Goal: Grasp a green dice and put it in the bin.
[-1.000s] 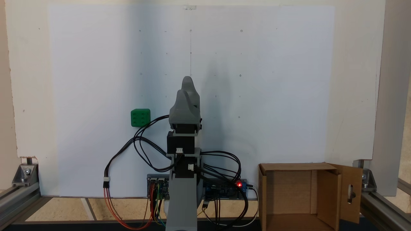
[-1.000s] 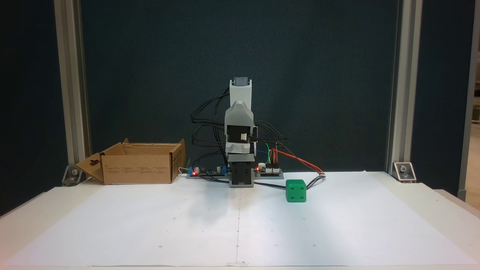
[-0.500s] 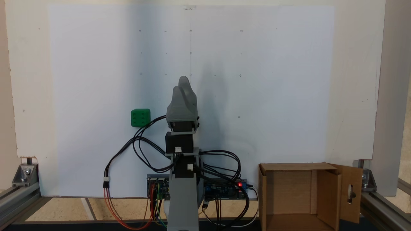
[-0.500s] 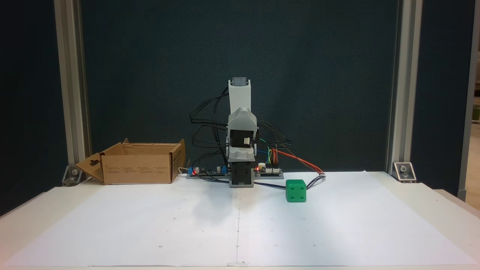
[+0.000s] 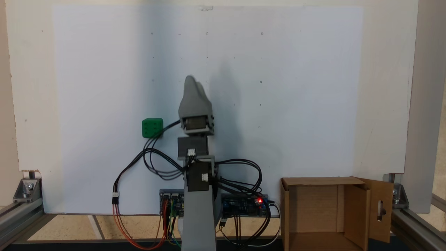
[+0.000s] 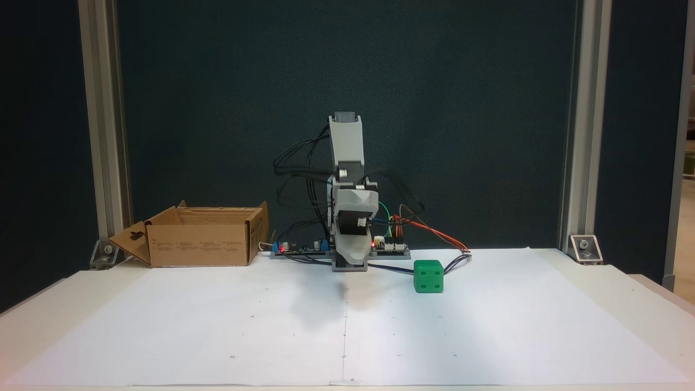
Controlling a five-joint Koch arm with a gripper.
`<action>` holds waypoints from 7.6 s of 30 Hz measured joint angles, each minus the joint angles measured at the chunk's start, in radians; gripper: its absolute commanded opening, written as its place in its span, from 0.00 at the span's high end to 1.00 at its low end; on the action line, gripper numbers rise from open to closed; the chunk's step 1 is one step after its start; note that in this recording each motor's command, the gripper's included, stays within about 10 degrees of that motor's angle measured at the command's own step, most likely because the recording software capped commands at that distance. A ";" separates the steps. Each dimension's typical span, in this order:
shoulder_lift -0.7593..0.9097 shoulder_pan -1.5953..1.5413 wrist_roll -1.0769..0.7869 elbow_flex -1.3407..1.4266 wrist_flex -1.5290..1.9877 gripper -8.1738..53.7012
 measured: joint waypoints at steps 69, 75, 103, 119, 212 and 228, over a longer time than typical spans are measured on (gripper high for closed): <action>-0.449 -0.861 0.899 -0.966 1.692 0.15; -0.403 -0.848 0.899 -0.887 1.628 0.15; -0.373 -0.839 0.980 -0.827 1.601 0.16; -0.425 -0.844 0.982 -0.788 1.598 0.17; -0.637 -0.845 1.055 -0.629 1.322 0.68; -0.568 -0.787 1.055 -1.129 1.887 0.68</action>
